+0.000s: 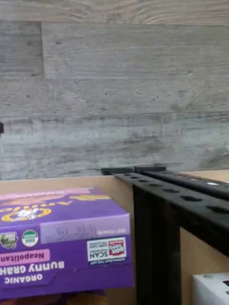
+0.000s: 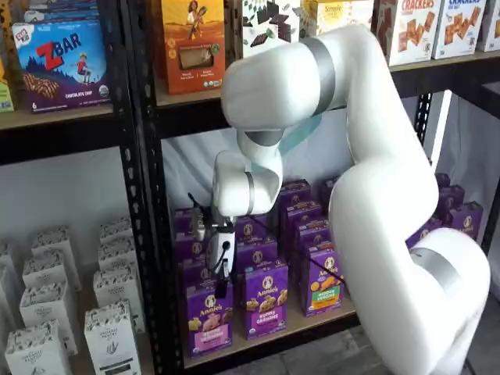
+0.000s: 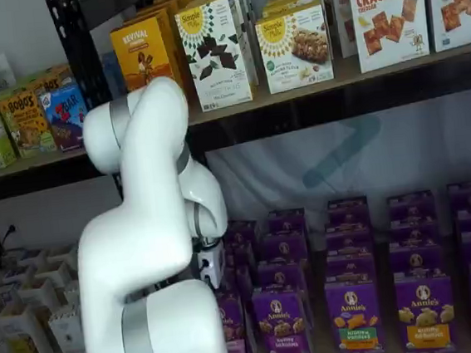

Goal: Pick up the purple box with a pink patch in the middle, on the bottom shelf, the first box from the left

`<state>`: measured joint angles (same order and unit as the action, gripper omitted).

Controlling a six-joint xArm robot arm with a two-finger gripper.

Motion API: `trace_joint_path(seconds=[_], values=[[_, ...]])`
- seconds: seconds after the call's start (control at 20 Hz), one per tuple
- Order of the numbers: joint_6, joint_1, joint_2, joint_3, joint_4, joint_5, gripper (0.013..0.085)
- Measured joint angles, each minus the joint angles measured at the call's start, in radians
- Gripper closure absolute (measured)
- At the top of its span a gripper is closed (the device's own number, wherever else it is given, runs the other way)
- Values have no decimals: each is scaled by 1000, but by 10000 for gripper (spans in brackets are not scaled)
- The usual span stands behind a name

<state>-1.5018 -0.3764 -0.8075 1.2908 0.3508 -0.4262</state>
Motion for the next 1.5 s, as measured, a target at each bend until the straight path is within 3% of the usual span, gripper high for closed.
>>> trace_joint_path(seconds=[0.5,0.9,1.5], values=[[33,16,-104,114,-53,-25,130],[110,10,-160,174,-132,-59,130],[102,-6,-203,179,-110,6,130]])
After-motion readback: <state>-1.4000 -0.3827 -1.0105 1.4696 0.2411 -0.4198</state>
